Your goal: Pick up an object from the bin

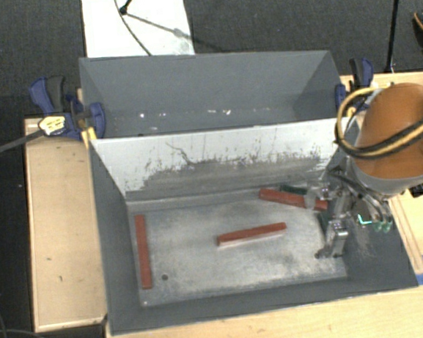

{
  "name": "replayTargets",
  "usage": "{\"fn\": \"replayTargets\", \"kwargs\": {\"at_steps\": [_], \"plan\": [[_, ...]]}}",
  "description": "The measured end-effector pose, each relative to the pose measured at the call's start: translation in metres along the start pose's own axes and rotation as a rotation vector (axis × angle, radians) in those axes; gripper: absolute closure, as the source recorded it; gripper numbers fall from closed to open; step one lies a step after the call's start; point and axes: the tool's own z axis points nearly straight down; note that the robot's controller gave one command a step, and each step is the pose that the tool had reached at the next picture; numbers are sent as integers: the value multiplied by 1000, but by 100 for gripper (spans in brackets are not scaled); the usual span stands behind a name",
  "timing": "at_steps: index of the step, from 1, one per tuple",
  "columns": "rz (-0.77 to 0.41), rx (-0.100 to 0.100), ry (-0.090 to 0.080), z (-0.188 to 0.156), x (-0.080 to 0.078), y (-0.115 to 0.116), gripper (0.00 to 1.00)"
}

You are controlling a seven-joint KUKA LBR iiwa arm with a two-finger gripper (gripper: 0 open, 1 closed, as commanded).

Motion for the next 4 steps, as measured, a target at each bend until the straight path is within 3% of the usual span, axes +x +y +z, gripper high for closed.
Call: {"fn": "replayTargets", "kwargs": {"at_steps": [1,2,3,4], "plan": [[-241,-2,-1,109,-37,75,0],[-287,0,-11,75,-42,105,0],[-289,1,-5,77,-40,99,0],[-266,0,-2,109,-28,107,0]]}}
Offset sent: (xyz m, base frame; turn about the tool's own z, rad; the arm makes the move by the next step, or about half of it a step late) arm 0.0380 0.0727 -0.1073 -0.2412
